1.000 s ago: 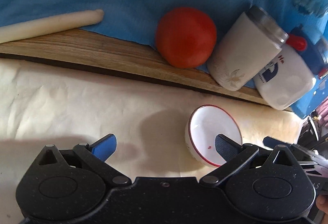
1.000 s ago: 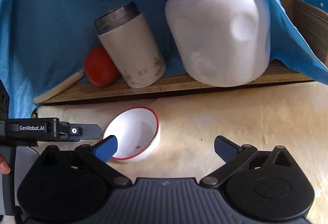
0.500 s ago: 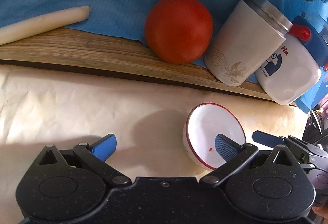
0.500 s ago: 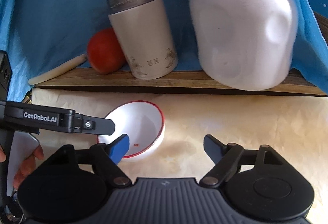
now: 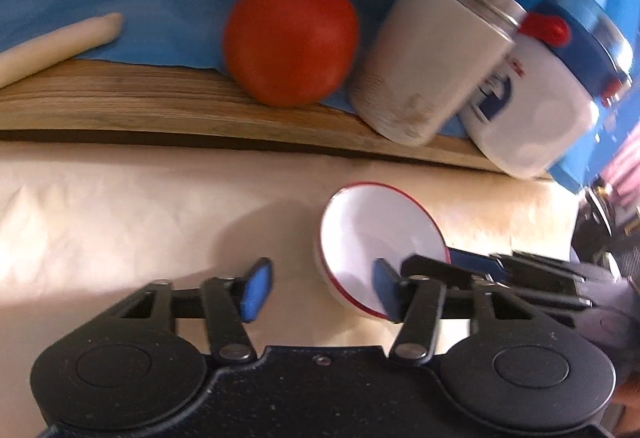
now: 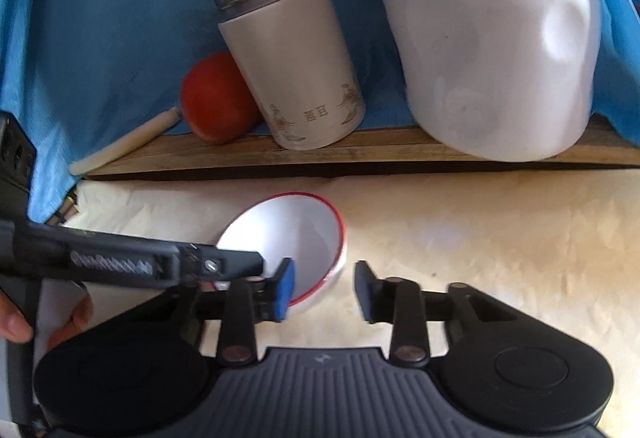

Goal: Organize plates and bowls
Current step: 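Close the left gripper on the small bowl rim while the right gripper grips it too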

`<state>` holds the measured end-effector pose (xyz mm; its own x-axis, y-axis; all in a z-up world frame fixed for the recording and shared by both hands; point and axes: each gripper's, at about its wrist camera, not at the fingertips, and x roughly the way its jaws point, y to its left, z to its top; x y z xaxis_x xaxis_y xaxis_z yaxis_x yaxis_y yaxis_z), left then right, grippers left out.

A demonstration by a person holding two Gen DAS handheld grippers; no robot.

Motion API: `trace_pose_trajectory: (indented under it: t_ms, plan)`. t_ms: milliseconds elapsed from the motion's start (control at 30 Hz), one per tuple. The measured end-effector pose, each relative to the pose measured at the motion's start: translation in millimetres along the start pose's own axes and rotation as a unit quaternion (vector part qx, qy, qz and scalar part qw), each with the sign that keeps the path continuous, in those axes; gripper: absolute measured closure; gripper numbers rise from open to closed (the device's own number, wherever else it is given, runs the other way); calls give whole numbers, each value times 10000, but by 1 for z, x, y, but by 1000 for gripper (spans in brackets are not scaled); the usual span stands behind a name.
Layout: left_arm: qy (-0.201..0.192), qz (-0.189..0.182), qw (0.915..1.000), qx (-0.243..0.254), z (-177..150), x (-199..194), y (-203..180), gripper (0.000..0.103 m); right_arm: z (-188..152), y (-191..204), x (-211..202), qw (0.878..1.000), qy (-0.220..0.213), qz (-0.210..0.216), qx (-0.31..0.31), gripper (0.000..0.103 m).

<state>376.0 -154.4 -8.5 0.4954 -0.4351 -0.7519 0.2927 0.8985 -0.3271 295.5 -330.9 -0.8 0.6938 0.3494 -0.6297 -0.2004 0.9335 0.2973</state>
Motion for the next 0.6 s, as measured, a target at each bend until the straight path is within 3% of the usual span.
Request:
trace_pose_trajectory:
  t_ms: [267, 600]
  plan:
    - [43, -91, 9999, 116, -1, 7, -6, 79, 0, -3, 0, 10000, 20, -22, 54, 80]
    - [21, -45, 9999, 96, -4, -2, -9, 88, -4, -11, -14, 9993, 24, -92, 357, 91]
